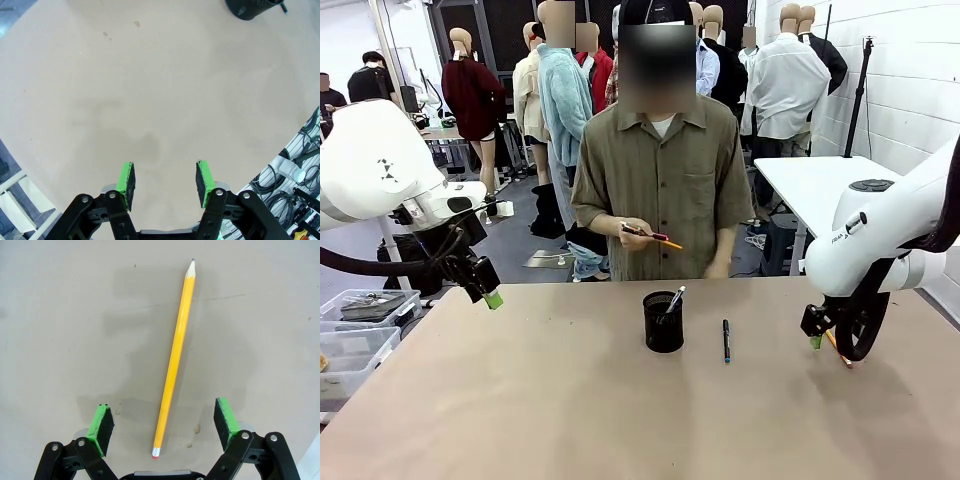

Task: Place the pens into the pen holder.
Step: Pick up a writing instrument from the table and place it into the Pen holder.

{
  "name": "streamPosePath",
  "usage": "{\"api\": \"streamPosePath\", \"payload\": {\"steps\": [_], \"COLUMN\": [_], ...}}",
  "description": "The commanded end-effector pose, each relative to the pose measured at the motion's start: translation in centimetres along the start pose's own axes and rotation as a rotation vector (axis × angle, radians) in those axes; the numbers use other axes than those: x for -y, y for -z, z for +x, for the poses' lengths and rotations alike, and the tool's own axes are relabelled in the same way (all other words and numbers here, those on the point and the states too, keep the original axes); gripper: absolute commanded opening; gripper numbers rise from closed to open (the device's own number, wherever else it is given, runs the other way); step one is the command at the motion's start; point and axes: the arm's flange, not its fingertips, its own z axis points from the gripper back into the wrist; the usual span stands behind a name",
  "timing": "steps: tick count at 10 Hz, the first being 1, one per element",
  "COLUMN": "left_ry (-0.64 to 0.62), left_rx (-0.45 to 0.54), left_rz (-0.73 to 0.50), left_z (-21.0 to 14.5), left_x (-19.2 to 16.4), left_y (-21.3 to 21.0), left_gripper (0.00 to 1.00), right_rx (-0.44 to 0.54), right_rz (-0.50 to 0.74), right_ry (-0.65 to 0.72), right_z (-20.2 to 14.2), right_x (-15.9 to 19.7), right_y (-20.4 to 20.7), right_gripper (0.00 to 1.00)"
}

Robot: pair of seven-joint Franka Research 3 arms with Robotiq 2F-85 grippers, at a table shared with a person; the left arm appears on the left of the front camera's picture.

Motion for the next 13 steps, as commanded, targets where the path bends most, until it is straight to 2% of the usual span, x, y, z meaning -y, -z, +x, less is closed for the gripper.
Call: {"api": "streamPosePath", "payload": {"steps": [1, 2, 6, 7, 13], "left_ry": [0.002, 0.002, 0.002, 0.002, 0.002], "left_rx": [-0.003, -0.003, -0.003, -0.003, -0.003], "left_rz": [0.007, 0.007, 0.007, 0.007, 0.007], "left_z": [-0.01, -0.01, -0.01, -0.01, -0.01], "left_x": [-0.03, -0.03, -0.03, -0.03, -0.03], "left_y": [-0.15, -0.15, -0.15, -0.15, -0.15], "left_gripper": [0.64, 0.64, 0.64, 0.64, 0.64], "right_rx": [-0.010, -0.012, -0.031, -0.051, -0.117], "right_rz": [0.024, 0.020, 0.047, 0.050, 0.069], "right_ry": [0.000, -0.009, -0.009, -0.006, -0.007], "right_z": [0.74, 0.76, 0.98, 1.04, 1.35], "right_x": [0.49, 0.47, 0.63, 0.63, 1.25], "right_y": [0.55, 0.71, 1.03, 0.98, 1.09], "right_gripper": [1.00, 0.95, 0.15, 0.00, 0.00]}}
